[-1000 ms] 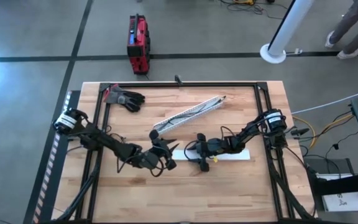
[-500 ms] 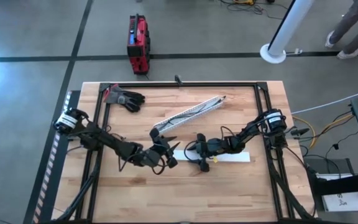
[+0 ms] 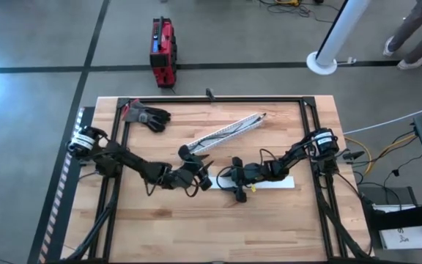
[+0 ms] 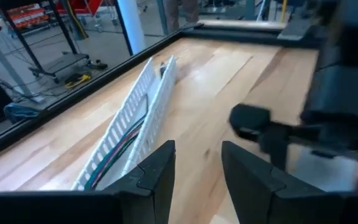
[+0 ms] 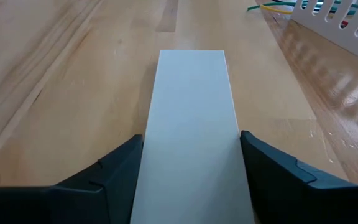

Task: Ziptie cables
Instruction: Move the white cable duct to the center

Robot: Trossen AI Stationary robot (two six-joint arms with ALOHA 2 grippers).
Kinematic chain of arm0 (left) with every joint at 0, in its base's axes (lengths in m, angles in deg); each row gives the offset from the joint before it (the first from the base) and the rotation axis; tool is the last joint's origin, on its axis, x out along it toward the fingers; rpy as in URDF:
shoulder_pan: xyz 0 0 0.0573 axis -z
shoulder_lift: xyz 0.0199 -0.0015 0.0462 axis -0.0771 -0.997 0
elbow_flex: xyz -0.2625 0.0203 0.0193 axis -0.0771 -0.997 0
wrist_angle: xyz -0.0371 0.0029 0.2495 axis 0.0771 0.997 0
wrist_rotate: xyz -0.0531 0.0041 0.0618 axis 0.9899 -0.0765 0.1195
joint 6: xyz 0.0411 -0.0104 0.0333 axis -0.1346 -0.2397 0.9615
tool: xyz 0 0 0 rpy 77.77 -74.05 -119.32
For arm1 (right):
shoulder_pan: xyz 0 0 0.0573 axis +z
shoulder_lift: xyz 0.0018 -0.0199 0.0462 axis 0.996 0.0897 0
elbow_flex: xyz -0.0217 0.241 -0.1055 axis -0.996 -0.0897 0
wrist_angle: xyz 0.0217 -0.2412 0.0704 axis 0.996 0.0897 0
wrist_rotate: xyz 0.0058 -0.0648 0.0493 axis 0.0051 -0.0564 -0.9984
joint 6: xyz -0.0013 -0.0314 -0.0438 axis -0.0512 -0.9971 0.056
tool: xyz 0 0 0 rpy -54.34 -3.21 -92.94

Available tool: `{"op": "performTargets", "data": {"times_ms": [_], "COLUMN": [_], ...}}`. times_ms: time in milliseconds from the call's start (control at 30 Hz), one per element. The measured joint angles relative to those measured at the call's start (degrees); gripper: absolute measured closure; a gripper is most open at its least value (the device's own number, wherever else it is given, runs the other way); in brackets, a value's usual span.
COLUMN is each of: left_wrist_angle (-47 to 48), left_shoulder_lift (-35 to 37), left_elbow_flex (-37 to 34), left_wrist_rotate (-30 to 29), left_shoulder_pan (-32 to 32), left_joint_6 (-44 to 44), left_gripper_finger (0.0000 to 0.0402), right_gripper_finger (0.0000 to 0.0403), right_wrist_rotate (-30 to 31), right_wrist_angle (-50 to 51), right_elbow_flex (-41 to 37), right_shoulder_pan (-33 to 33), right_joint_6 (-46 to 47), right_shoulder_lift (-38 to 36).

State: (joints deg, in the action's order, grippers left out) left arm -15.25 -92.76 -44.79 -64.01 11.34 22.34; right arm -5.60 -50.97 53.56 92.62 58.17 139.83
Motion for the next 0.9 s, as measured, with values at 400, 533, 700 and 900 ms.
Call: {"op": "performTargets", "data": {"times_ms": [400, 533, 700, 900], "left_wrist_angle": [-1.8, -0.6, 1.9, 1.7], "left_shoulder_lift": [-6.5, -6.5, -6.7, -7.8], "left_elbow_flex": [3.7, 5.4, 5.5, 4.4], "left_wrist_rotate": [22.0, 26.0, 35.7, 38.2], "left_shoulder_pan": [-14.5, -19.8, -25.2, -26.0], "left_joint_6": [9.0, 12.0, 12.0, 16.5], "left_gripper_finger": [0.0225, 0.0209, 0.0203, 0.0214], "right_gripper_finger": [0.018, 0.0178, 0.0181, 0.0181], "right_wrist_rotate": [0.3, 0.5, 0.5, 0.6], "right_wrist_angle": [-0.1, -0.1, -0.1, -0.1], "right_elbow_flex": [0.0, 0.0, 0.0, 0.0], "right_shoulder_pan": [0.2, 0.2, 0.2, 0.2], "right_joint_6": [-0.1, -0.2, -0.2, -0.3], "right_shoulder_lift": [0.0, 0.0, 0.0, 0.0]}}
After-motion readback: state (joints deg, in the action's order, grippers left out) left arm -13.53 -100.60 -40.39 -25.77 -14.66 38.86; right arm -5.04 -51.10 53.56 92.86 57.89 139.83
